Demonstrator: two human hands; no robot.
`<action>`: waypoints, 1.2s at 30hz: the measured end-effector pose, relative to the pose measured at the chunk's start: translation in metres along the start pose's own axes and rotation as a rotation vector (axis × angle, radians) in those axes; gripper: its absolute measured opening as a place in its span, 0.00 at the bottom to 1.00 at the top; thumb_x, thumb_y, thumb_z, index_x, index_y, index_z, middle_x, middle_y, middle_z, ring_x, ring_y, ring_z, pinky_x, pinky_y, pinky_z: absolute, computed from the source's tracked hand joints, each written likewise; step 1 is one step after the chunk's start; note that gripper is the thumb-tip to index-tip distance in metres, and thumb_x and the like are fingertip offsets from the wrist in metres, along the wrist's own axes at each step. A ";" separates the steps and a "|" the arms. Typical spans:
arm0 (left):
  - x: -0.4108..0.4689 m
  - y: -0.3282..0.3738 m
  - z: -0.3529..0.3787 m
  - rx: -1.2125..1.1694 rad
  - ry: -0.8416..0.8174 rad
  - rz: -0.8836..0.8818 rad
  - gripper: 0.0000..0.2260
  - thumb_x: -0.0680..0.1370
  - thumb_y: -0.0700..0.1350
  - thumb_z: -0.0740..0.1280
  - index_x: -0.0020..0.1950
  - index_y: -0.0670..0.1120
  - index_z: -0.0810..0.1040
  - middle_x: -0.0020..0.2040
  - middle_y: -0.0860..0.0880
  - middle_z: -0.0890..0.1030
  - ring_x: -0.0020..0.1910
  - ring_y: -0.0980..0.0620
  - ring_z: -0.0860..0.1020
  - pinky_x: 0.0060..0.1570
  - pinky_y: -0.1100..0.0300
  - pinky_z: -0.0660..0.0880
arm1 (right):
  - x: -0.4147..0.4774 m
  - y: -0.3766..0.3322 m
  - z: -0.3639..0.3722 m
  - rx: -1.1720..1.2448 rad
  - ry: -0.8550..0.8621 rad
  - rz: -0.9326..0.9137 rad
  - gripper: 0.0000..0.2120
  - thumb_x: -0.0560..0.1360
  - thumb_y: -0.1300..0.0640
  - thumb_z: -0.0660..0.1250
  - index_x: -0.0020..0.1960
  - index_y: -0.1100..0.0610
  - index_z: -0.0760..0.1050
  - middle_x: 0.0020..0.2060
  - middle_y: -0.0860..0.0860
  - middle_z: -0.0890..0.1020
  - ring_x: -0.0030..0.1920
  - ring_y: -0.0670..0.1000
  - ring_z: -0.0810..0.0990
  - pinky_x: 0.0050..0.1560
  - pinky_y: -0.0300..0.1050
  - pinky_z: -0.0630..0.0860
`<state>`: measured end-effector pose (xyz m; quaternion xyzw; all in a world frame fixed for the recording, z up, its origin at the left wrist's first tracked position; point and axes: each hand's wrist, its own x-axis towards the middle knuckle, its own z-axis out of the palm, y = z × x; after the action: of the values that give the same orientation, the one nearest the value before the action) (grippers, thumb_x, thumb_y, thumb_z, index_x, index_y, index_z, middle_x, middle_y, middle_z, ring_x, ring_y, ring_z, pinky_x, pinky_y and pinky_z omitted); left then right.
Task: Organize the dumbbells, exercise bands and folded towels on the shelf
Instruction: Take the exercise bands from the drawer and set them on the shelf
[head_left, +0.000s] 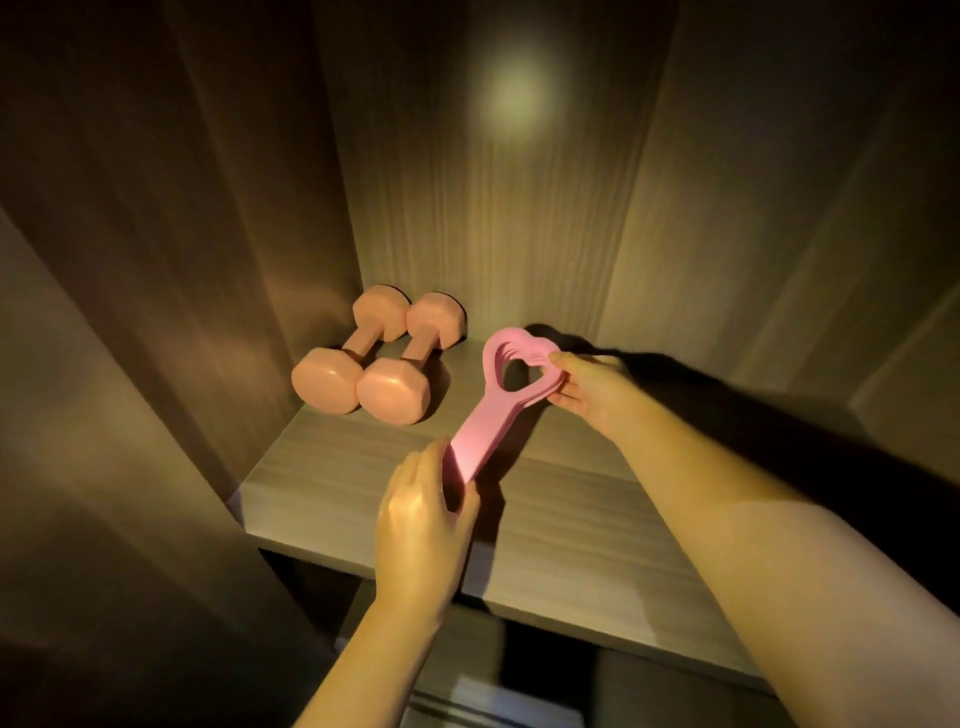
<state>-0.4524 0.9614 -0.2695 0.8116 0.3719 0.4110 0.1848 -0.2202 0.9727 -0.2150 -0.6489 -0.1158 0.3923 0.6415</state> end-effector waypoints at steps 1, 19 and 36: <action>0.004 -0.003 0.003 -0.005 0.006 0.003 0.20 0.70 0.40 0.75 0.61 0.41 0.78 0.52 0.48 0.82 0.51 0.56 0.79 0.53 0.72 0.68 | 0.009 0.001 0.007 -0.008 0.009 0.003 0.04 0.77 0.63 0.68 0.50 0.62 0.77 0.43 0.56 0.82 0.43 0.52 0.82 0.41 0.45 0.78; 0.056 -0.037 0.036 0.214 0.001 0.079 0.21 0.73 0.44 0.74 0.65 0.45 0.77 0.50 0.48 0.79 0.44 0.50 0.78 0.33 0.57 0.77 | 0.089 0.005 0.064 -0.270 0.215 -0.009 0.13 0.76 0.66 0.67 0.59 0.68 0.75 0.55 0.62 0.81 0.53 0.61 0.82 0.52 0.54 0.81; 0.073 -0.039 0.020 0.557 -0.039 0.423 0.20 0.72 0.39 0.75 0.63 0.49 0.81 0.65 0.49 0.79 0.61 0.44 0.76 0.51 0.49 0.62 | 0.075 0.019 0.066 -0.575 0.251 -0.237 0.14 0.78 0.62 0.60 0.33 0.55 0.70 0.34 0.53 0.74 0.42 0.55 0.73 0.38 0.40 0.68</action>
<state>-0.4261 1.0421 -0.2668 0.8977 0.2898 0.3071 -0.1260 -0.2202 1.0675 -0.2508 -0.8286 -0.2164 0.1834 0.4826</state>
